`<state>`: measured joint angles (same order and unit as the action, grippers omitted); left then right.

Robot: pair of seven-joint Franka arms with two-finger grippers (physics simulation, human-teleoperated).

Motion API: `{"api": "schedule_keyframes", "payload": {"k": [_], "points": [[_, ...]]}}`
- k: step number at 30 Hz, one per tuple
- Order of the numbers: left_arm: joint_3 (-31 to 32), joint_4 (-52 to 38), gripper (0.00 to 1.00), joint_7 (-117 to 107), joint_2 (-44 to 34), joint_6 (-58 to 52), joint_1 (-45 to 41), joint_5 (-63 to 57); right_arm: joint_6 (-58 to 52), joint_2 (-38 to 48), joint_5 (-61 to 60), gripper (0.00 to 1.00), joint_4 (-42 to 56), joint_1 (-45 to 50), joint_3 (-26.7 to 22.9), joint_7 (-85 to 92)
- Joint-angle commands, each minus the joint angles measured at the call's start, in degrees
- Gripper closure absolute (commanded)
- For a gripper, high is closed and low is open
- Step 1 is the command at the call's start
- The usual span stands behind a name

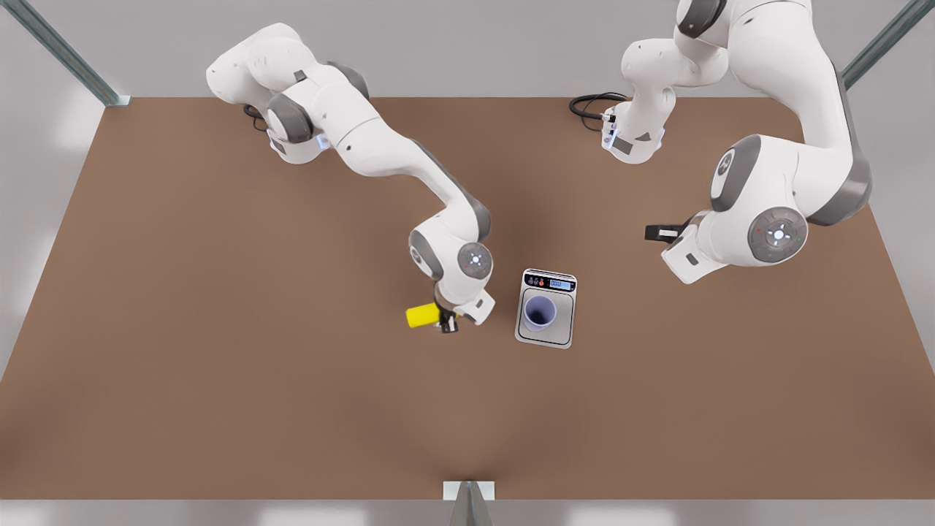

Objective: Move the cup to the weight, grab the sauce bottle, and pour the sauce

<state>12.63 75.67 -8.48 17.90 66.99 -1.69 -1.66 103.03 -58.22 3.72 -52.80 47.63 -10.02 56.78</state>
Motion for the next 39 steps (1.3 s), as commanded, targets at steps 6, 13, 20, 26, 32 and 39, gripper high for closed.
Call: {"api": "schedule_keyframes", "payload": {"k": [6, 13, 20, 26, 32, 39], "points": [[0.03, -0.08, 0.0, 2.68, 0.02, -0.1, 0.02, -0.1, 1.48, -4.18, 0.41, 0.46, 6.13, 5.54, -4.66, -43.07], [0.03, 0.0, 0.0, 2.68, 0.11, 0.25, 0.11, -0.1, 1.39, -4.53, 0.41, 0.46, 8.76, 8.27, -5.36, -44.83], [0.03, -0.08, 0.0, 2.68, -0.06, -0.45, 0.2, -0.1, 1.3, -5.85, 1.37, 0.46, 10.52, 11.52, -8.7, -44.66], [0.03, -0.08, 0.0, 2.59, -0.06, -0.54, 0.11, -0.1, 6.75, -6.99, 3.48, 0.46, 11.84, 11.69, -10.46, -43.87], [0.64, -0.17, 0.0, 2.33, -0.06, -0.54, 0.11, -0.01, 2.88, -6.82, 5.59, 0.46, 12.19, 11.87, -10.63, -27.52], [0.64, -0.35, 0.0, 2.41, 0.03, -0.45, 0.2, -0.1, -0.9, -6.91, 12.97, 0.46, 13.07, 11.96, -10.72, -18.46]]}}
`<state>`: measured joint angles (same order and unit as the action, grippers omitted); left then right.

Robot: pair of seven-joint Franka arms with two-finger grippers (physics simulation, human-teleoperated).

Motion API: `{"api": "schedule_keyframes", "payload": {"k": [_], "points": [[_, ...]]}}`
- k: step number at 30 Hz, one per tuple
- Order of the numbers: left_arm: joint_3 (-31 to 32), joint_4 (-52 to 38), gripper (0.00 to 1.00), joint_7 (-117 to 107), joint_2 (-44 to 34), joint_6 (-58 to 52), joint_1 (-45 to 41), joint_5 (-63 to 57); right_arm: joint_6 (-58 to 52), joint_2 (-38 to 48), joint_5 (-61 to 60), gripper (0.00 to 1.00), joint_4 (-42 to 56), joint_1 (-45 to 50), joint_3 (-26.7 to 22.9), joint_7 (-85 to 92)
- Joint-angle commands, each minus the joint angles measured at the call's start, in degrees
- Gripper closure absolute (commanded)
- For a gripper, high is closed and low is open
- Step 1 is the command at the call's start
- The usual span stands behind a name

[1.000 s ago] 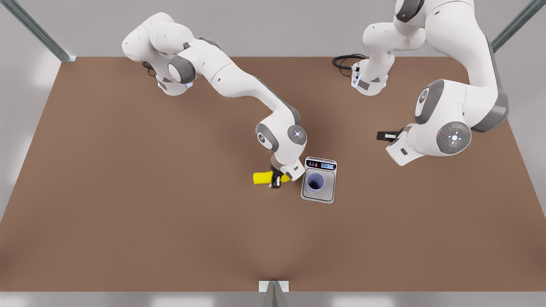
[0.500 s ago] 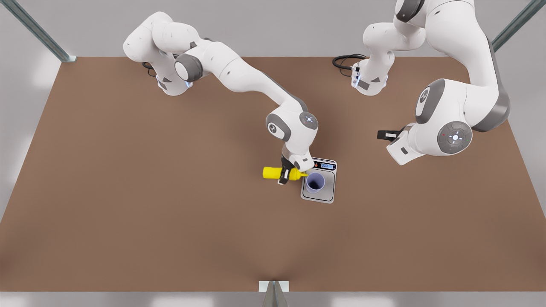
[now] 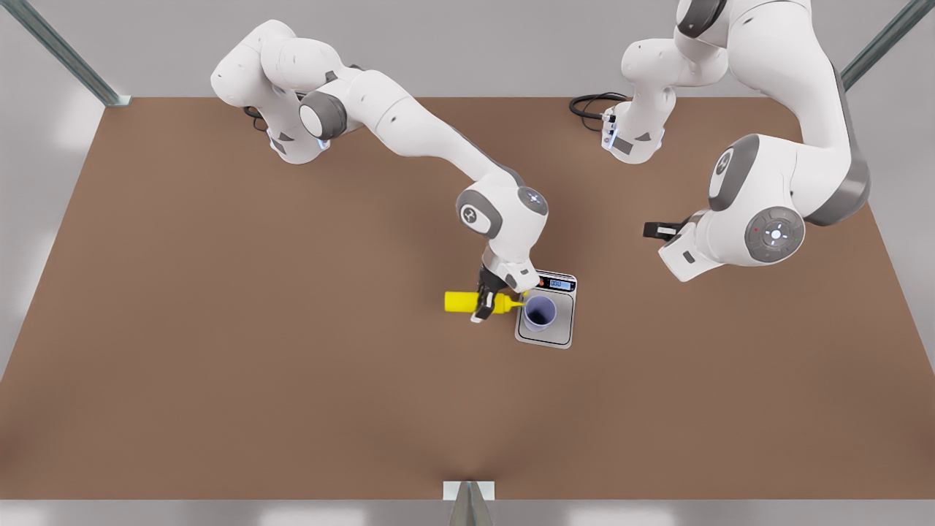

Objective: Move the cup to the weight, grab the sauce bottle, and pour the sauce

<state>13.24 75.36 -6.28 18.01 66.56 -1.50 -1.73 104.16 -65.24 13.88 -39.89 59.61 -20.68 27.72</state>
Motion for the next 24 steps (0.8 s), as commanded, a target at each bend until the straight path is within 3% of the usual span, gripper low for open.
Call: {"api": "schedule_keyframes", "payload": {"k": [1, 10, 19, 24], "points": [[0.03, -0.03, 0.0, 0.22, -0.08, -0.03, 0.0, -0.12, -1.07, -0.06, 4.67, 0.46, 0.51, 0.15, -0.06, 10.6], [-0.06, -0.03, 0.0, 0.48, 0.0, -0.11, 0.27, -0.29, 12.82, -1.73, 9.68, 0.45, 1.66, 0.33, -4.45, 15.79], [-0.06, -0.03, 0.0, 0.48, 0.0, -0.11, 0.27, -0.29, 14.22, -3.31, 12.93, 0.45, 1.66, 4.9, -9.37, 24.84], [-0.06, -0.03, 0.0, 0.48, 0.0, -0.11, 0.27, -0.29, 14.22, -3.75, 13.9, 0.45, 1.57, 4.99, -9.73, 24.93]]}}
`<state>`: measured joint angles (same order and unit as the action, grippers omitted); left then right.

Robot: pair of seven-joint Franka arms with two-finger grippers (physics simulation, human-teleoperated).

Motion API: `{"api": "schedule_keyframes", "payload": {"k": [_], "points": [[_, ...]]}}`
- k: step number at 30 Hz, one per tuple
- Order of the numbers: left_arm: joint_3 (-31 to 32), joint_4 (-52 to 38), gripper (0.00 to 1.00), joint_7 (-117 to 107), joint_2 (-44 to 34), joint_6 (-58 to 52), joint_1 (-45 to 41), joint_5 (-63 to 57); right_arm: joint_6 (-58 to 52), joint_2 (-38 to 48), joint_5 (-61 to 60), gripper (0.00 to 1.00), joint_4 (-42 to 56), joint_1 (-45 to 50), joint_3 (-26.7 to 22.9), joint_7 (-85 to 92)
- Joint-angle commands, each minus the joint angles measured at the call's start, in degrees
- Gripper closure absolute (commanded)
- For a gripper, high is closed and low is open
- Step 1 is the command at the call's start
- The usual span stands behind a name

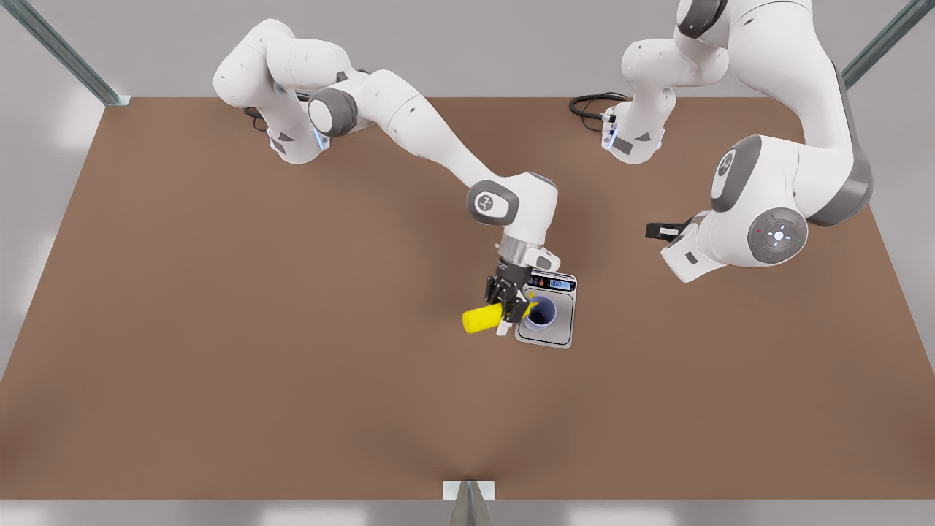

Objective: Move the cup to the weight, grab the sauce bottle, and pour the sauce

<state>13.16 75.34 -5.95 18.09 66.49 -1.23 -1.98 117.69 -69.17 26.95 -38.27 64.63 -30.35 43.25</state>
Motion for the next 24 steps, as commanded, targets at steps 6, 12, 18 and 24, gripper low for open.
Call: {"api": "schedule_keyframes", "payload": {"k": [6, 12, 18, 24], "points": [[0.03, -0.02, 0.0, 0.15, -0.07, -0.04, 0.0, -0.04, -0.09, -1.4, 2.85, 0.45, -0.23, 1.11, -2.26, 10.1], [0.03, -0.02, 0.0, 0.24, -0.07, -0.04, 0.27, -0.04, -0.09, -1.84, 2.94, 0.45, -0.14, 1.38, -2.7, 10.01], [0.03, -0.02, 0.0, 0.24, -0.16, -0.22, 0.27, -0.04, -1.14, 4.4, -10.84, 0.45, -0.76, -4.15, -1.56, 9.93], [0.12, -0.02, 0.0, 0.15, -0.07, -0.13, 0.27, -0.22, -3.78, 12.92, -46.88, 0.45, -7.17, -14.7, -1.56, 9.66]]}}
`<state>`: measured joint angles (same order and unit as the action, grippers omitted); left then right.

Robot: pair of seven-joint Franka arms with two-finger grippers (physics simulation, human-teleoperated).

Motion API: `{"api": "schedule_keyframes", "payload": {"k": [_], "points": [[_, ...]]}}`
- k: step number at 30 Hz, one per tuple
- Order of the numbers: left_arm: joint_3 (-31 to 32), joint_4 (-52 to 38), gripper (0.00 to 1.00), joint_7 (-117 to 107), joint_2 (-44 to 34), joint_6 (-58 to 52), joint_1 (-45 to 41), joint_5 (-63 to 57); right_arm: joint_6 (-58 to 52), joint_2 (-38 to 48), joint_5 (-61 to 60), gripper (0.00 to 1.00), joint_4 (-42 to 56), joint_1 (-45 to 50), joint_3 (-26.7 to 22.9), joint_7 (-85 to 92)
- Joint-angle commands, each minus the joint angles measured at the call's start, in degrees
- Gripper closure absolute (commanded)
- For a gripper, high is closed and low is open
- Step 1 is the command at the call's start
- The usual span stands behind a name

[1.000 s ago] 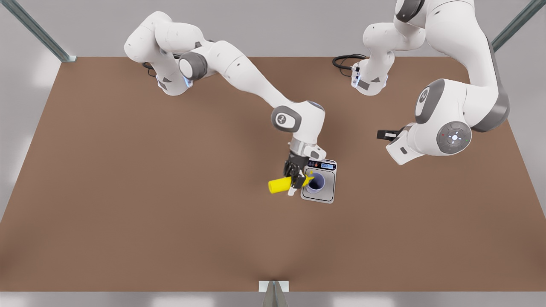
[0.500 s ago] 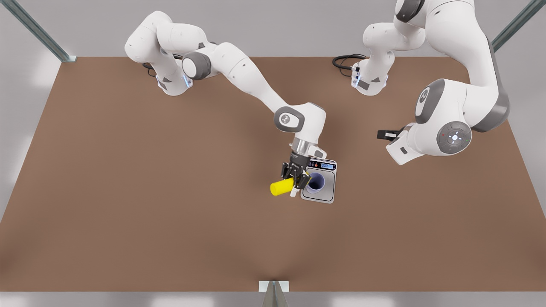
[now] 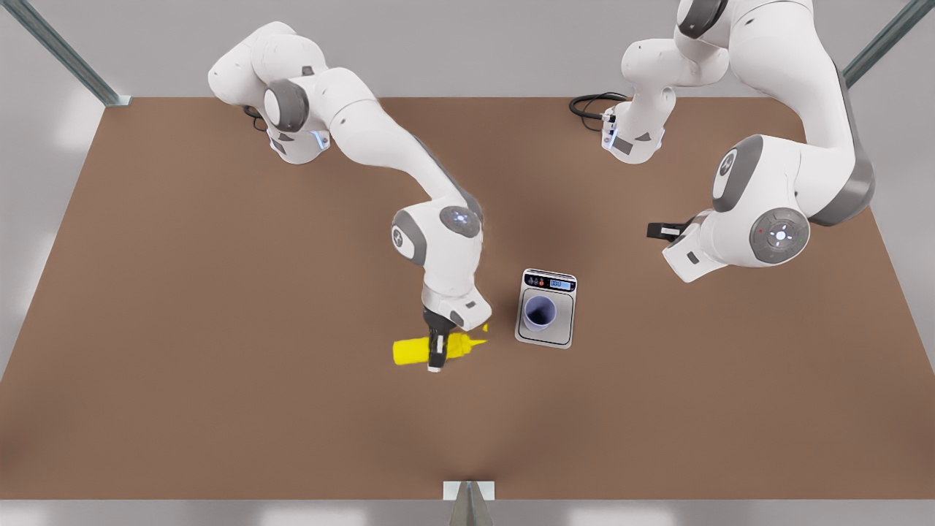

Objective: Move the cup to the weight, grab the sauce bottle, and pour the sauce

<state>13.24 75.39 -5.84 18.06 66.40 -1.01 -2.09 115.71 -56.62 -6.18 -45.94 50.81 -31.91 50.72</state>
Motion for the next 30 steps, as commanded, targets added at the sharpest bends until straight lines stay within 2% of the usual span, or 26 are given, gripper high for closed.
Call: {"api": "schedule_keyframes", "payload": {"k": [1, 2, 5, 7, 10, 12, 15, 20, 22, 24, 28, 30], "points": [[0.03, 0.02, 0.0, 0.04, -0.04, -0.04, -0.05, -0.11, -2.86, 4.14, -23.43, 0.45, -6.09, -2.2, 0.01, 5.44], [0.03, 0.11, 0.0, 0.04, -0.04, -0.13, -0.05, -0.11, -5.05, 5.82, -31.86, 0.45, -8.99, -4.75, 0.01, 7.64], [0.12, 0.64, 0.0, -0.14, 0.13, -0.83, -0.4, 0.07, -15.51, 5.73, -52.87, 0.45, -9.17, -12.31, 0.01, 17.13], [0.12, 1.43, 0.0, -0.31, 0.31, -0.21, -0.57, -0.02, -17.97, 5.73, -62.35, 0.45, -13.47, -15.12, 0.54, 28.8], [0.12, 1.43, 0.0, -0.31, 0.22, 1.28, -0.49, -0.11, -19.2, 11.35, -69.93, 0.44, -25.87, -15.21, 0.62, 47.44], [0.12, 1.52, 0.0, -0.31, 0.22, 1.28, -0.4, -0.11, -19.2, 11.44, -75.2, 0.44, -30.79, -15.3, 0.62, 63.53], [0.12, 1.52, 0.0, -0.31, 0.4, 1.28, -0.4, -0.11, -20.7, 11.8, -80.47, 0.44, -34.57, -16.44, 0.62, 76.53], [0.12, 1.52, 0.0, -0.31, 0.57, 1.19, -0.49, -0.11, -21.75, 8.54, -88.39, 0.44, -34.13, -19.16, 0.62, 90.78], [0.12, 1.52, 0.0, -0.31, 0.57, 1.19, -0.49, -0.11, -22.72, 8.11, -89.79, 0.44, -34.13, -20.92, 2.38, 92.89], [0.12, 1.43, 0.0, -0.31, 0.57, 1.28, -0.22, -0.11, -23.25, 6.79, -90.76, 0.44, -34.4, -23.65, 6.25, 96.5], [-0.14, 0.82, 0.0, -0.58, 0.31, 0.93, 1.97, -2.21, -24.39, 4.76, -92.25, 0.43, -34.4, -24.35, 6.86, 100.1], [-0.14, 1.17, 0.0, -0.49, 0.4, 0.67, 4.61, -2.48, -24.39, 3.53, -92.87, 0.43, -34.31, -25.4, 8.8, 100.1]]}}
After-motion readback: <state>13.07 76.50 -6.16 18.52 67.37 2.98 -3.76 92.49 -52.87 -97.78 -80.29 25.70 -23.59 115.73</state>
